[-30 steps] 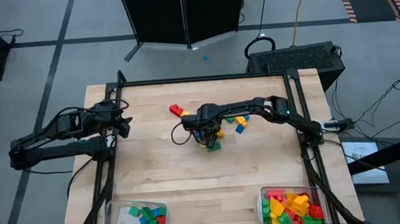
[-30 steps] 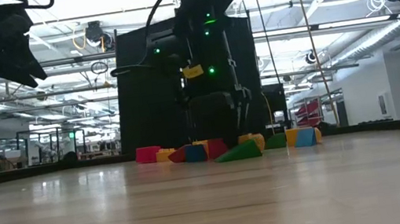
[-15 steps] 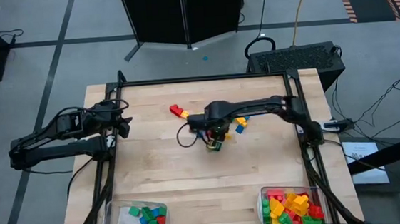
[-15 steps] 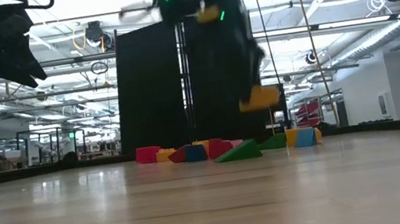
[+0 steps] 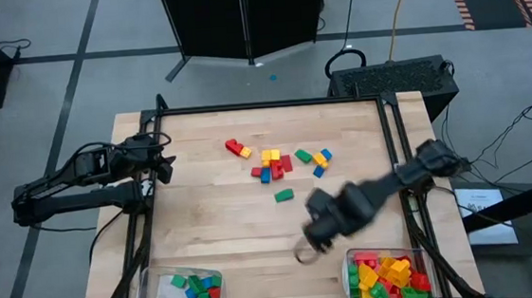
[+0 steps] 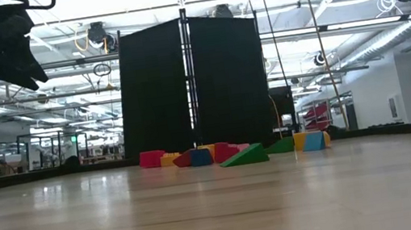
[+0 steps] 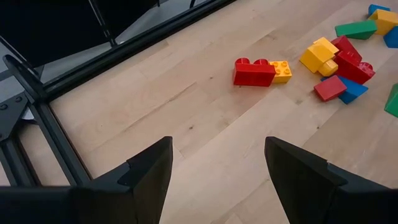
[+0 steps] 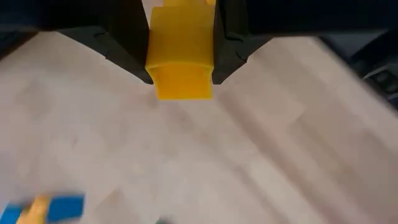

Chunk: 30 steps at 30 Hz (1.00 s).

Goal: Sort blocks by size
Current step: Put the yellow game piece into the right transparent bin

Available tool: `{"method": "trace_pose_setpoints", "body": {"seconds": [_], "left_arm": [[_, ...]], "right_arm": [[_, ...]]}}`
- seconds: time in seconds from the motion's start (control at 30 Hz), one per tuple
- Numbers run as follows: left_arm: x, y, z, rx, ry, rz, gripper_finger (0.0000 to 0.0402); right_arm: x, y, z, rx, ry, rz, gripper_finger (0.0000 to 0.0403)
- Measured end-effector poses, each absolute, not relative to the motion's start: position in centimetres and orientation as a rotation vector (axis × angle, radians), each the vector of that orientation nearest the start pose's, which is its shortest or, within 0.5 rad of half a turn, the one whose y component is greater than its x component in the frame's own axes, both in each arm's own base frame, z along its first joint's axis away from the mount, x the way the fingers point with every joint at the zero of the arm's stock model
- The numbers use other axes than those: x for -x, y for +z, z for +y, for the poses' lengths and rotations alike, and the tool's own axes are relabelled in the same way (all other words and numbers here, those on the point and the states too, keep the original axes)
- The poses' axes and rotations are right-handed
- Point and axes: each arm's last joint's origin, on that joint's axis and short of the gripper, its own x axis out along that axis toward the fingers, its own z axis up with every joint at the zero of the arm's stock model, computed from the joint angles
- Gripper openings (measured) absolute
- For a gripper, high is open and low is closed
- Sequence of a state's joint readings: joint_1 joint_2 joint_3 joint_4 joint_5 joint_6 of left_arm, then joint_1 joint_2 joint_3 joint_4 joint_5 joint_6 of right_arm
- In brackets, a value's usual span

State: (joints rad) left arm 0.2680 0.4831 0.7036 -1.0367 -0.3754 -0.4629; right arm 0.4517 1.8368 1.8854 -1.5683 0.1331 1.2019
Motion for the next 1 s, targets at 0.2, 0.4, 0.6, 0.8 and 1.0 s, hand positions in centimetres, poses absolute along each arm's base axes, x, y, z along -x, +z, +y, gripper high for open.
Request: {"method": "trace_pose_setpoints", "body": {"seconds": [0.2, 0.4, 0.6, 0.8, 1.0], "left_arm": [[-7.1, 26.9, 3.0, 0.38, 0.78, 0.674, 0.0255], [-7.1, 26.9, 3.0, 0.38, 0.78, 0.674, 0.0255], [-7.1, 26.9, 3.0, 0.38, 0.78, 0.673, 0.0255], [-7.1, 26.9, 3.0, 0.379, 0.78, 0.674, 0.0255], [-7.1, 26.9, 3.0, 0.379, 0.781, 0.674, 0.0255]], "right_arm": [[-27.1, 32.9, 19.7, -0.645, -0.687, 1.347, 0.0112], [-24.0, 32.0, 23.2, -0.75, -0.783, 1.392, 0.0112], [-21.7, 30.8, 25.1, -0.809, -0.906, 1.375, 0.0112], [-19.5, 28.4, 26.1, -0.807, -1.04, 1.567, 0.0159], [-20.0, 27.8, 26.5, -0.81, -0.946, 1.534, 0.0218]]}}
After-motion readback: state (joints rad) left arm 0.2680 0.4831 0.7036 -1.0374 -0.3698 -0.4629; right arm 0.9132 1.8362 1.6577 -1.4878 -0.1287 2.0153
